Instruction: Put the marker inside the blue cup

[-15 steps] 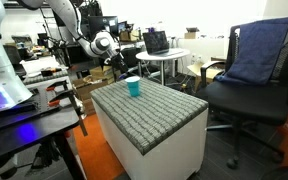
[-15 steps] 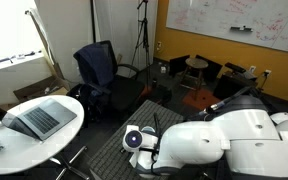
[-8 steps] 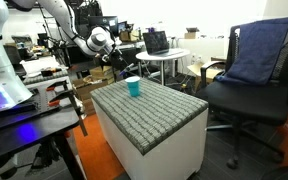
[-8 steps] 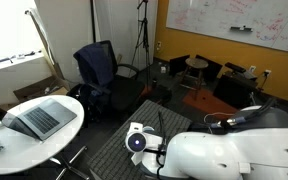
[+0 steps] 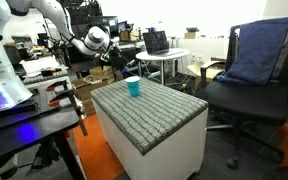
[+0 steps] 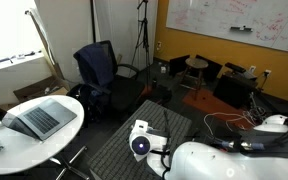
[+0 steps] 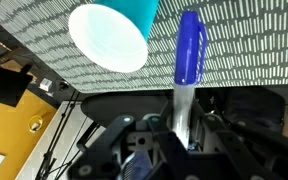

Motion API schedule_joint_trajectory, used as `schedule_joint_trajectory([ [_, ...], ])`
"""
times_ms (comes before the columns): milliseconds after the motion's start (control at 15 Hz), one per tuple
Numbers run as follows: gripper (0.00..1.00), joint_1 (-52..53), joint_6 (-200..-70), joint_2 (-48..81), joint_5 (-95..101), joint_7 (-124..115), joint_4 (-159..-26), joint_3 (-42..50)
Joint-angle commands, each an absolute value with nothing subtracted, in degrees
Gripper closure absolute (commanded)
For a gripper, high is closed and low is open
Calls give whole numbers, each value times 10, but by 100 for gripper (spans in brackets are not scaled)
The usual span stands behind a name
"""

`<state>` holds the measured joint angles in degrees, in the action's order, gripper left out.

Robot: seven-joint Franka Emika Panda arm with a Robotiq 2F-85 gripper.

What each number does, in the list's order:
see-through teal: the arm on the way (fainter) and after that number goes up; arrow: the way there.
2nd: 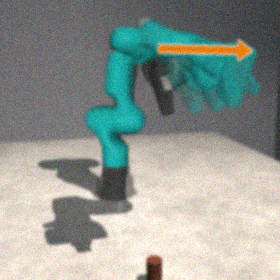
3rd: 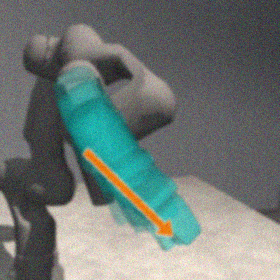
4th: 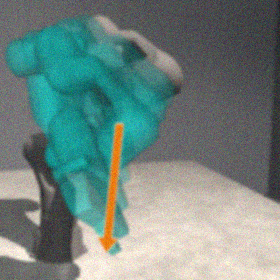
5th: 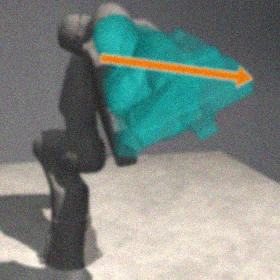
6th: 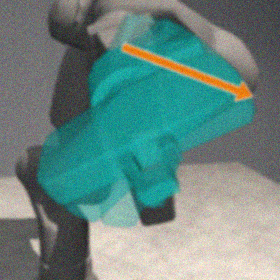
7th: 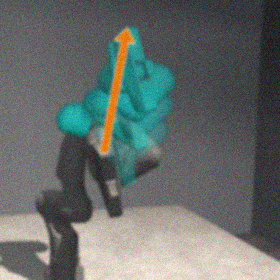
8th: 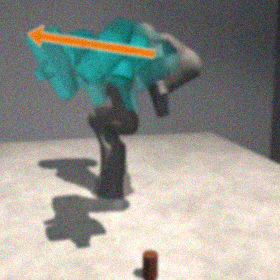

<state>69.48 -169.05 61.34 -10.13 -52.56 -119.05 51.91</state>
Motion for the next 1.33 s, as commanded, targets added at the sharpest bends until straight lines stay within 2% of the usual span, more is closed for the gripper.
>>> schedule_joint_trajectory([
  [0,95,732,-1682,636,-104,-564,-1212,556],
  [1267,95,773,-1686,687,-127,-661,-1291,600],
])
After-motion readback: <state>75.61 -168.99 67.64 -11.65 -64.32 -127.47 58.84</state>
